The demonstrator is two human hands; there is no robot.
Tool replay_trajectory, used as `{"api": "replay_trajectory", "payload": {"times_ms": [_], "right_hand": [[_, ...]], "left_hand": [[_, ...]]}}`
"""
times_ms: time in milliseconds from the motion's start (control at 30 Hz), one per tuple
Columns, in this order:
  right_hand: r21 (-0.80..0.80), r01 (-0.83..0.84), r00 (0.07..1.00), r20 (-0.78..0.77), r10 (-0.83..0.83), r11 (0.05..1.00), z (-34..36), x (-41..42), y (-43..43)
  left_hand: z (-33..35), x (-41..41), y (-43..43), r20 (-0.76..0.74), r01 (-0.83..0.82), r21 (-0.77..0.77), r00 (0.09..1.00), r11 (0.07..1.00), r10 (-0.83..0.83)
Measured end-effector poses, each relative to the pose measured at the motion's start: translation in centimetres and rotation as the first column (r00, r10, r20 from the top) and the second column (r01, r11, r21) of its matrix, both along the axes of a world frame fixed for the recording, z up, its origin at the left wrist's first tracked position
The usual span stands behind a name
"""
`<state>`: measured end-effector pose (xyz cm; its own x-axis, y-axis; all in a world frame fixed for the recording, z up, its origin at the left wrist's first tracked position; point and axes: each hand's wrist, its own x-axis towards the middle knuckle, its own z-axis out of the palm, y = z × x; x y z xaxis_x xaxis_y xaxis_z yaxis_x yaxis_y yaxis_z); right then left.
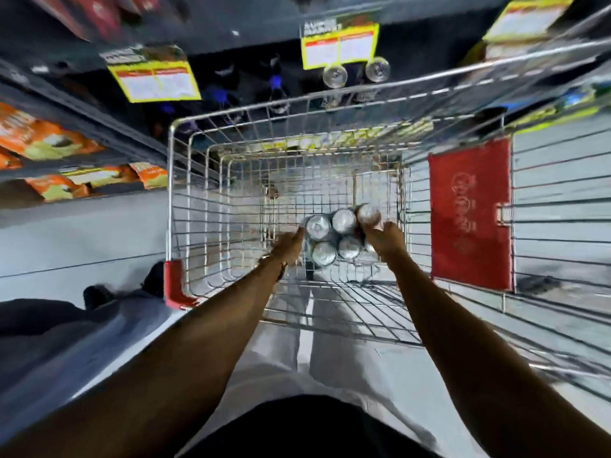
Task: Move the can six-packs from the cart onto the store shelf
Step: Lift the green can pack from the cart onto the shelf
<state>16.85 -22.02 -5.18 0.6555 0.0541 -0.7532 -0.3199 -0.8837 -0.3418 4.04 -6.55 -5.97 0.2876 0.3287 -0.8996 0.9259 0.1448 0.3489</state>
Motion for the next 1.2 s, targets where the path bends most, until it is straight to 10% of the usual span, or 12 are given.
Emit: {"api": "replay_trajectory", "payload": {"times_ms": [500, 733, 1200], "right_hand": [[-0.001, 0.031, 0.991, -0.131, -0.031, 1.0, -0.9, 1.7, 0.6], [0.196, 0.183, 0.962, -0.237, -0.134, 0.964, 3.6, 1.8, 0.8], [0.497, -0.091, 0.889, 0.432, -0.155, 0.863, 23.8, 6.4, 5.7]], "left_hand": [[-1.0, 1.1, -0.7, -0.04, -0.459, -0.209, 0.886, 0.863, 0.462], [2.6, 2.2, 2.0, 0.177, -0.158, 0.151, 0.976, 0.976, 0.13], [23.2, 8.7, 10.2, 0.7, -0.363, 0.309, 0.713, 0.879, 0.049]]}}
